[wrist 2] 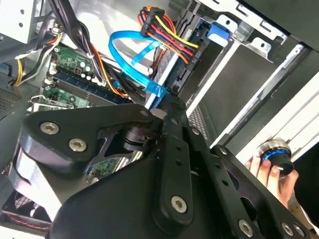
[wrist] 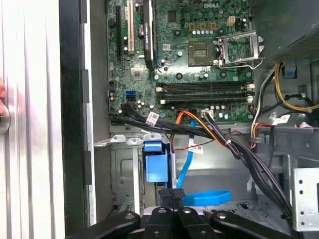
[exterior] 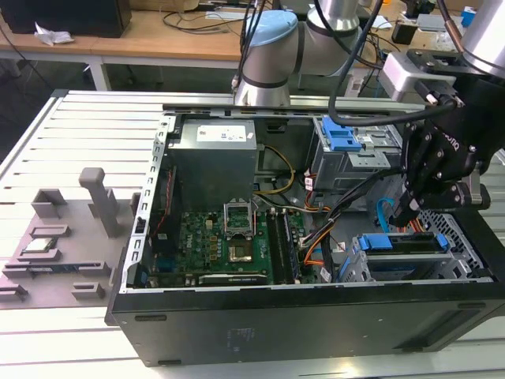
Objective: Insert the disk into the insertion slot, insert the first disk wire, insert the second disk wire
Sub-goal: 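Insert the second disk wire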
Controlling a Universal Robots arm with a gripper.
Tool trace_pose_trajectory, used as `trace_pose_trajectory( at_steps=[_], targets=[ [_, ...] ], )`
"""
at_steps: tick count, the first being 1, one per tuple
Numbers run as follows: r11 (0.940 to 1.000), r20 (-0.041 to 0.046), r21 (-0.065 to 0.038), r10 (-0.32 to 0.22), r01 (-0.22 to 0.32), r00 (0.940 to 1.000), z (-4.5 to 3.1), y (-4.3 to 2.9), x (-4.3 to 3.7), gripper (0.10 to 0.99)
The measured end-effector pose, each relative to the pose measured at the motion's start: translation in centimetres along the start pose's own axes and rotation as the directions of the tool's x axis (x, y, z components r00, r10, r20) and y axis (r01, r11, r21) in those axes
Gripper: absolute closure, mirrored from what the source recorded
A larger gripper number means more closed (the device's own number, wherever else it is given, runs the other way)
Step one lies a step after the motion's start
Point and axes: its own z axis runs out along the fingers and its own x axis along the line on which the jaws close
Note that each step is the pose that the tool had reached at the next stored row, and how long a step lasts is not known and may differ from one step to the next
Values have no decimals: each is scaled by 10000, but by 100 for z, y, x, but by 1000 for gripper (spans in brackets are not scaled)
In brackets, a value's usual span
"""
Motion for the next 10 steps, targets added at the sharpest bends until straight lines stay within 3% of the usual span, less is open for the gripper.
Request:
trace_pose_trajectory(
  at_steps=[2,10],
  targets=[
    [10000,-3,-1,0,0,10000,100,-31,-2,984],
    [10000,-5,-5,0,0,10000,105,-112,75,984]
  ],
)
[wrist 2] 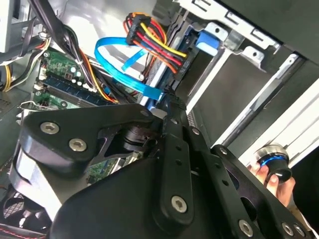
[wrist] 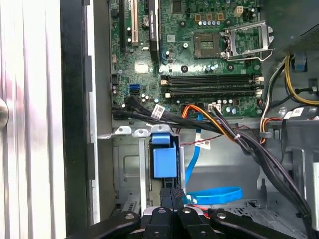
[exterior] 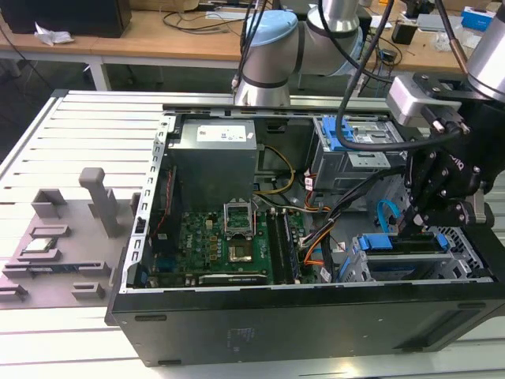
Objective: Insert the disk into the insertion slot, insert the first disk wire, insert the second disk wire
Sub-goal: 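Insert the second disk wire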
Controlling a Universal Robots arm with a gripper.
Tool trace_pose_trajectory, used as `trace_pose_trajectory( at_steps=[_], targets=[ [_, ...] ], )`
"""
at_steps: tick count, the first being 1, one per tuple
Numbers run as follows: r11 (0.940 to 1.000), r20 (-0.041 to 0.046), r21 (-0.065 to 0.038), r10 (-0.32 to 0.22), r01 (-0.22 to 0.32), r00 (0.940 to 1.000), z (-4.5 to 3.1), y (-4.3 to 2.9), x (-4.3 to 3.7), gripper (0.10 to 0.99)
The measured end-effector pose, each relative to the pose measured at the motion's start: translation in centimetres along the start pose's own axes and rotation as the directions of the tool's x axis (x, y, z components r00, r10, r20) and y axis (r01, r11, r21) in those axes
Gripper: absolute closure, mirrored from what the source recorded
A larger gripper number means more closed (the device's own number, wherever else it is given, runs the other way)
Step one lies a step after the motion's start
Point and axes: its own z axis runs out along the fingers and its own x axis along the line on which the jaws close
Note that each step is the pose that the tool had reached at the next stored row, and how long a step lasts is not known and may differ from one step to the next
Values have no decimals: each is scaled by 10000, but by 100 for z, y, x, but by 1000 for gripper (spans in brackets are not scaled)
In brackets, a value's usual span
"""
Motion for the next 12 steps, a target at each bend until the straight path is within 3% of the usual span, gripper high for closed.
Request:
trace_pose_trajectory(
  at_steps=[5,12],
  targets=[
    [10000,-1,-1,0,0,10000,17,-58,1,984],
    [10000,1,-2,0,0,10000,37,-67,0,984]
  ],
)
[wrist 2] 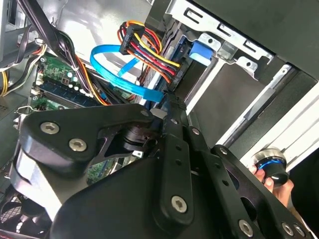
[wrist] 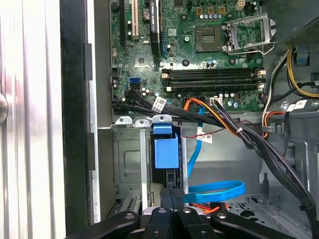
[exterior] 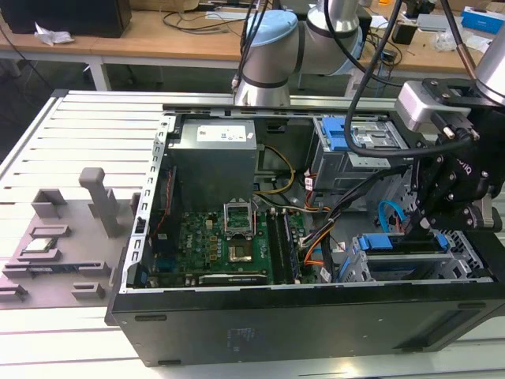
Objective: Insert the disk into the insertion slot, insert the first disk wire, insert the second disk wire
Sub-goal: 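Insert the second disk wire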
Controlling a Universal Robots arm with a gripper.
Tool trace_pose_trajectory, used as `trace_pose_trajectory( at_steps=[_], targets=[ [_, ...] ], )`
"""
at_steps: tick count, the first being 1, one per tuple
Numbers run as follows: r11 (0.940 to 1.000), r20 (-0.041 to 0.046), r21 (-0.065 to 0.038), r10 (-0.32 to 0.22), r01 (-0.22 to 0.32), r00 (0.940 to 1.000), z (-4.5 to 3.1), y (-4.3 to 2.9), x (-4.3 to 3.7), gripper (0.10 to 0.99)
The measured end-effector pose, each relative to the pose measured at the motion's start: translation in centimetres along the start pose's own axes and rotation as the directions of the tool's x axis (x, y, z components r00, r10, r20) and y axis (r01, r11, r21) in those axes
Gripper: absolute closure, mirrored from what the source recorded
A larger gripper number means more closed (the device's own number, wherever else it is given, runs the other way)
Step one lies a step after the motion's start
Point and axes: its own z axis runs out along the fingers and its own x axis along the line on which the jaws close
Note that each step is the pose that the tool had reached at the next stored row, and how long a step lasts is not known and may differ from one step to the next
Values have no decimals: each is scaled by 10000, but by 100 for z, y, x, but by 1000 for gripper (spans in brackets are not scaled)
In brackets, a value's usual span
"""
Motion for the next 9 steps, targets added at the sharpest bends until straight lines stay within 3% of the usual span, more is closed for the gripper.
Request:
trace_pose_trajectory(
  at_steps=[9],
  targets=[
    [10000,67,-2,-3,3,10000,-14,1,-2,984]
  ],
)
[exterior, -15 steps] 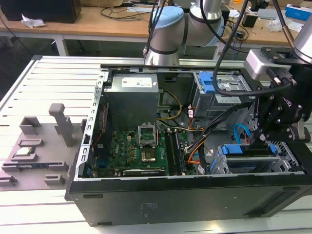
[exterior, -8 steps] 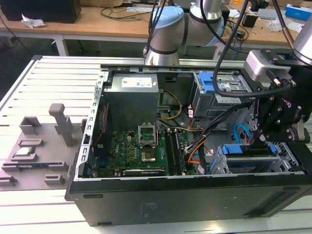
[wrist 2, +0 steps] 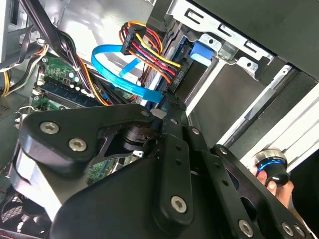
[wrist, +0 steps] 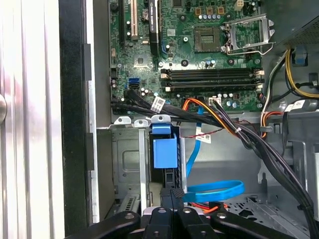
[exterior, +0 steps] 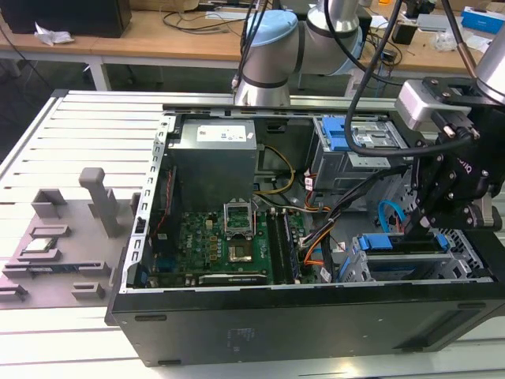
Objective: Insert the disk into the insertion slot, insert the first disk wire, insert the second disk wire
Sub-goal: 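Insert the second disk wire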
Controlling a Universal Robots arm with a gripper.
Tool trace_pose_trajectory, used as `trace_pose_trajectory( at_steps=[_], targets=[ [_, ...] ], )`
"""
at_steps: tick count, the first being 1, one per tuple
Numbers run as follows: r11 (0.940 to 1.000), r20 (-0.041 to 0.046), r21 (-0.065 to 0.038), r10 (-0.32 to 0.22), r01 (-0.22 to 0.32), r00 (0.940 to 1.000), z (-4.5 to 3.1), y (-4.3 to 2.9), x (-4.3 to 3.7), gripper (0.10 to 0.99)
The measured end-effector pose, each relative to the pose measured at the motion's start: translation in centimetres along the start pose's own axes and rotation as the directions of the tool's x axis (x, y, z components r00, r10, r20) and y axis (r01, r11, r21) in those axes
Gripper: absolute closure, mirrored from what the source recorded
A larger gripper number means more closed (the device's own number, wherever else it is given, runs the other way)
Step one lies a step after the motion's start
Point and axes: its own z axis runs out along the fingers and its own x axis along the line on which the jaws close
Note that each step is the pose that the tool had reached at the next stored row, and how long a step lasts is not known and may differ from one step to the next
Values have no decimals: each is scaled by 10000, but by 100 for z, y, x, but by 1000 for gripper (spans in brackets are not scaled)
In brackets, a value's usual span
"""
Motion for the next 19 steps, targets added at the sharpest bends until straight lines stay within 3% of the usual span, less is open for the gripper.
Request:
trace_pose_trajectory(
  at_steps=[3,19],
  targets=[
    [10000,44,-3,-4,4,10000,5,-6,-1,984],
    [10000,41,-4,-2,2,10000,42,-11,-2,984]
  ],
)
